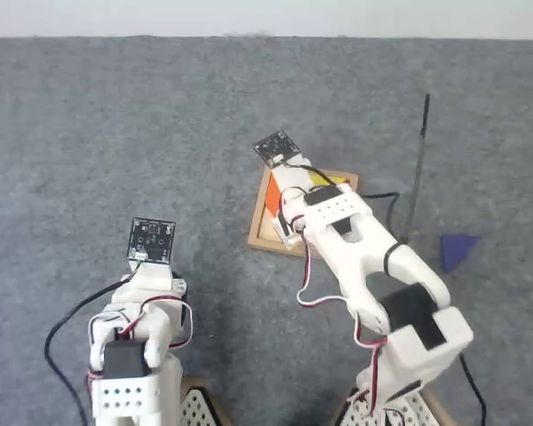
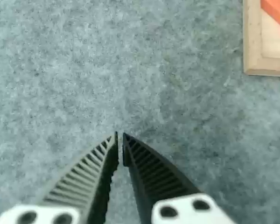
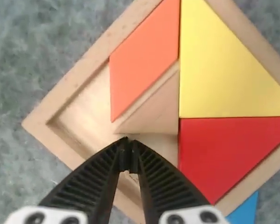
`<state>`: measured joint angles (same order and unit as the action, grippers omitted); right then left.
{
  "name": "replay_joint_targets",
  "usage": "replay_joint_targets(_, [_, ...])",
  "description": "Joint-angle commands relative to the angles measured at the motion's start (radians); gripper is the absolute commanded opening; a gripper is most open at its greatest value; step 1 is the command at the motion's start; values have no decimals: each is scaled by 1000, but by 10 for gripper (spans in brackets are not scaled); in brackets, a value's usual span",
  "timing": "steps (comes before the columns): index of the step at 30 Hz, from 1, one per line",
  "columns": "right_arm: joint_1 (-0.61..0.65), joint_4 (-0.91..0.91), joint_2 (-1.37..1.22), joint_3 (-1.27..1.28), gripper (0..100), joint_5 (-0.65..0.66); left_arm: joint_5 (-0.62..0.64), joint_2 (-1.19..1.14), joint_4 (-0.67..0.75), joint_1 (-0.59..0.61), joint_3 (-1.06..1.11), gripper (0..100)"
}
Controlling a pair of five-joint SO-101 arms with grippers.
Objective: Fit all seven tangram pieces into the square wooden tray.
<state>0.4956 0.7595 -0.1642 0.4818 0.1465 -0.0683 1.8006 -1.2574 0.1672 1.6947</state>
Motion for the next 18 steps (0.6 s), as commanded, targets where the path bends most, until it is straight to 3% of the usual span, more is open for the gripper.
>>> replay_joint_targets(1, [-15, 12, -38, -94, 6, 11, -2, 17, -3, -5, -10, 21])
replay_joint_targets(18, [-8, 16, -47, -218, 6, 61, -2, 17, -3, -5, -10, 21])
